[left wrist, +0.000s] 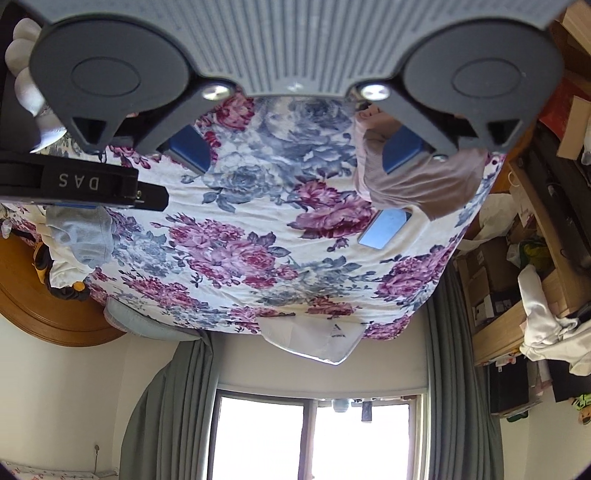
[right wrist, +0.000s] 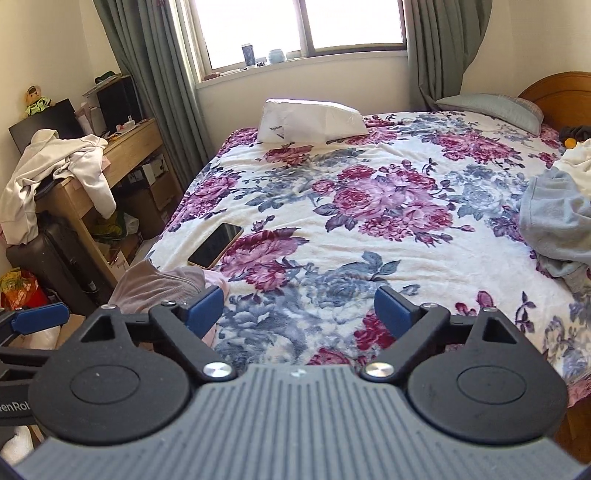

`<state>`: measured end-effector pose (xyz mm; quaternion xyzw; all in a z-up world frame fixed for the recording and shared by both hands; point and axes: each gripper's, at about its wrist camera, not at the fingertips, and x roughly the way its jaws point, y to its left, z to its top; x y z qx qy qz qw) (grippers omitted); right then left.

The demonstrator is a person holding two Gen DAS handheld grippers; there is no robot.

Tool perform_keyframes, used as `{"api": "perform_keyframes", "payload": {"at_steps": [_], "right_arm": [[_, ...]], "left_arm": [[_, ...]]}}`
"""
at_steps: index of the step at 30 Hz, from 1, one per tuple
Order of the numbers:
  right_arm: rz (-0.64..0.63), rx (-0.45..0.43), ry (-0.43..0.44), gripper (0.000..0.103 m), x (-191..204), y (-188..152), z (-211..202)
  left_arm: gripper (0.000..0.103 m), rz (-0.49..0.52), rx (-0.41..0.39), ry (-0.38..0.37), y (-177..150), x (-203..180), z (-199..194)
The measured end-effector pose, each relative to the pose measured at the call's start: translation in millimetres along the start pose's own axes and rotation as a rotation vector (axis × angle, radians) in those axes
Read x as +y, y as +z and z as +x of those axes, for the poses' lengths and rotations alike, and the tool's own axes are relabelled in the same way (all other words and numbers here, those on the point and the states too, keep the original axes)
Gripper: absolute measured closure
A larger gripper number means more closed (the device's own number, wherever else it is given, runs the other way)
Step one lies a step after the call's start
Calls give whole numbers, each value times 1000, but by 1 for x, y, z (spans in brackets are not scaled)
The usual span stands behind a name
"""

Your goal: Fold clothes

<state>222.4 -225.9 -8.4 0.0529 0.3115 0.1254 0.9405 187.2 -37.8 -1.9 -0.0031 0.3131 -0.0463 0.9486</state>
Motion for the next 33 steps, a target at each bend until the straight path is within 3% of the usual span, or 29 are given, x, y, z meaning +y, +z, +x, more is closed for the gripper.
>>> {"api": "perform_keyframes", "payload": {"at_steps": [8,18,33], "right_arm": [[-25,-12,-14,0,0,-1,-21],[-28,24,-61,0,3,2,-2],[-4,67,-59,0,-1,1,20]], "left_arm": [[0,9,8,-2,1,-18,-7],[0,-11,49,37,4,-18,10],[0,-24,75,81,5,-9,20]]}}
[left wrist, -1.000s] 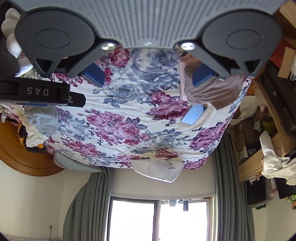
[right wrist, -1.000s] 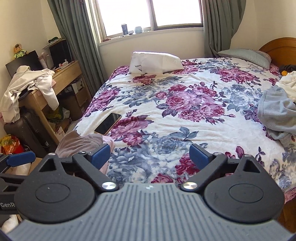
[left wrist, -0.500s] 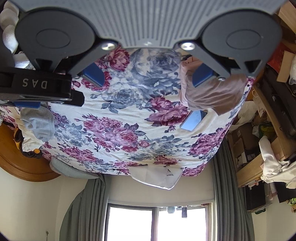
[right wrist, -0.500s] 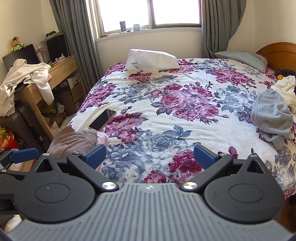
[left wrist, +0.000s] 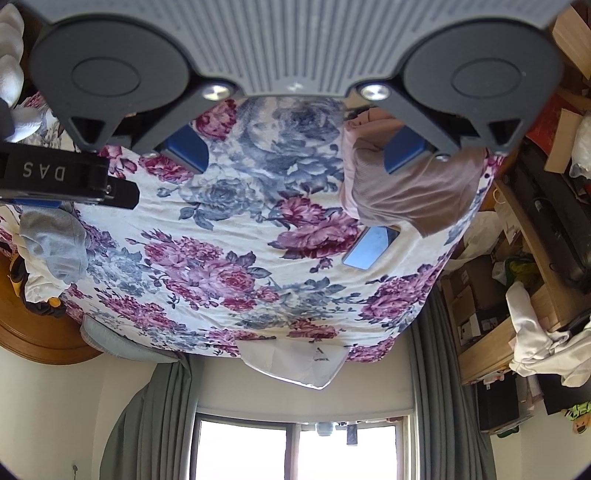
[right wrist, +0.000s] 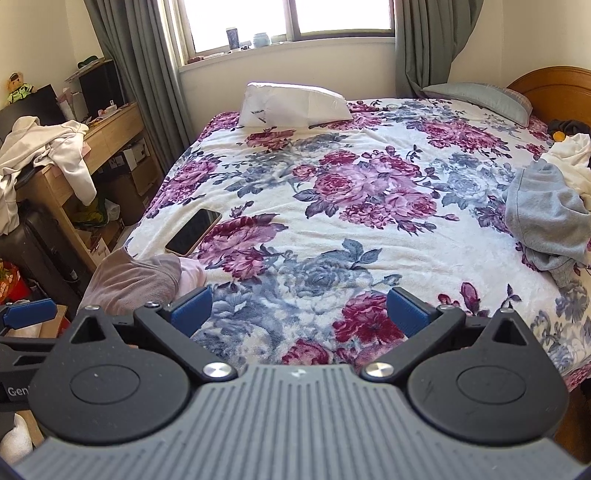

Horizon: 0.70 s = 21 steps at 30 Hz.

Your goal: Fold clothes

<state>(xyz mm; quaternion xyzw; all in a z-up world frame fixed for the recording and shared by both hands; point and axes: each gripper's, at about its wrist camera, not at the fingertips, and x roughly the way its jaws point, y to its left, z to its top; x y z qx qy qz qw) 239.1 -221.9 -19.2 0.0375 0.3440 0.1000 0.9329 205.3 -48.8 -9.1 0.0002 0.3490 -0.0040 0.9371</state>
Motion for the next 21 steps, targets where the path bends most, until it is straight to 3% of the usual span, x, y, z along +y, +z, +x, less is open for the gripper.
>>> {"api": "perform_keyframes", "payload": {"at_steps": [21], "right_arm": [[0,17,2,0,-2,-1,6]], "left_arm": [[0,10,6,-21,-1,4,2]]}}
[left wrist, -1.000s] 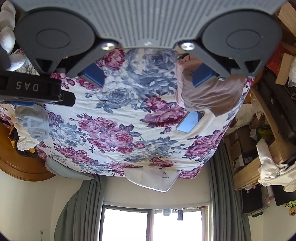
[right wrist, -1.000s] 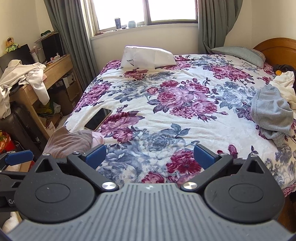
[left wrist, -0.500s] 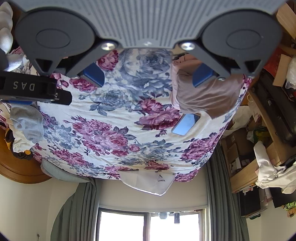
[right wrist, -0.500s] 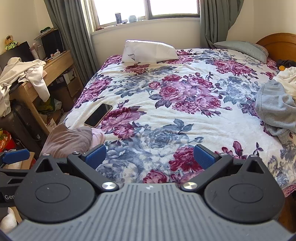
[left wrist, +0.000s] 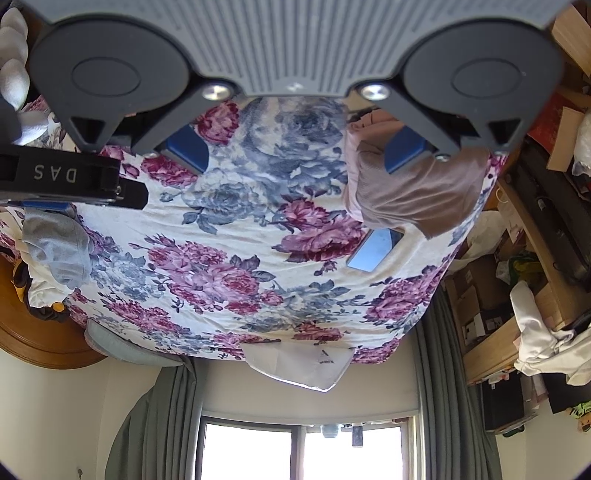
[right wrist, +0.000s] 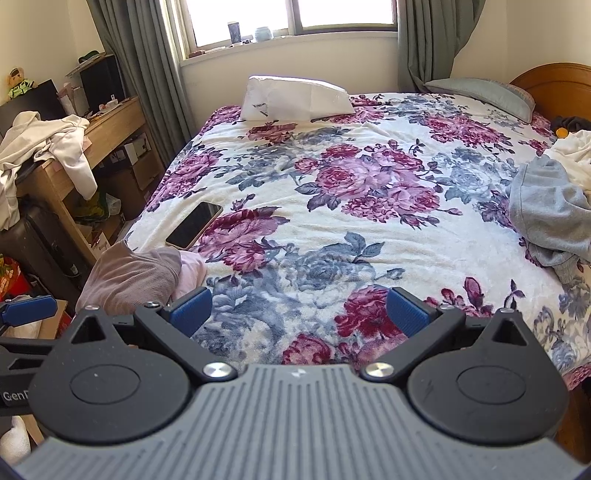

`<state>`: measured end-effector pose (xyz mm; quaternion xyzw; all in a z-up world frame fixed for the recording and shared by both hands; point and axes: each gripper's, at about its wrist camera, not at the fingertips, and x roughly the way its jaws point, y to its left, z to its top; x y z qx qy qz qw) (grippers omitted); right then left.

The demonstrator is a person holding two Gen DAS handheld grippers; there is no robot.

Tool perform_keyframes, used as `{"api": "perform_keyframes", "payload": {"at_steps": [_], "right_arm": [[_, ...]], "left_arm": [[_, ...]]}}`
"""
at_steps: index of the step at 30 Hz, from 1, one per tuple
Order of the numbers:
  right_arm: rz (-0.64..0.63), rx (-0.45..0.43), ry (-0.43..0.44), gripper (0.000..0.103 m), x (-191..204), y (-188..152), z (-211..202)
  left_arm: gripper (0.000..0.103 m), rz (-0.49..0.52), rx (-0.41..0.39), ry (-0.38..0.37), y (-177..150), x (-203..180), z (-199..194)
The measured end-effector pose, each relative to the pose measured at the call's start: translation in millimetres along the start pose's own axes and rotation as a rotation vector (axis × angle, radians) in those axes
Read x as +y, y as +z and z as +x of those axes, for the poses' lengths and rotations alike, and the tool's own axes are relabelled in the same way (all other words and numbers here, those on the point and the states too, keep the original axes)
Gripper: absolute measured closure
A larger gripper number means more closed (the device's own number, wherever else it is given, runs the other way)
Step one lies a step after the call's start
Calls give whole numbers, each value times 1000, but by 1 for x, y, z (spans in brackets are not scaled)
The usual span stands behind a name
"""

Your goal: Fold clothes

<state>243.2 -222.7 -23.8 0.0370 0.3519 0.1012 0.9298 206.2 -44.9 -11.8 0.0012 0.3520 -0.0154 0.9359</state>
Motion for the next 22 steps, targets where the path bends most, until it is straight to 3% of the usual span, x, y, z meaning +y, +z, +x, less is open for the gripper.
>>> {"api": "perform_keyframes", "payload": {"at_steps": [22], "right_arm": [[-12,10,7,0,4,0,6]], "left_arm": [[0,-3,3,-5,-2,-3,3]]}}
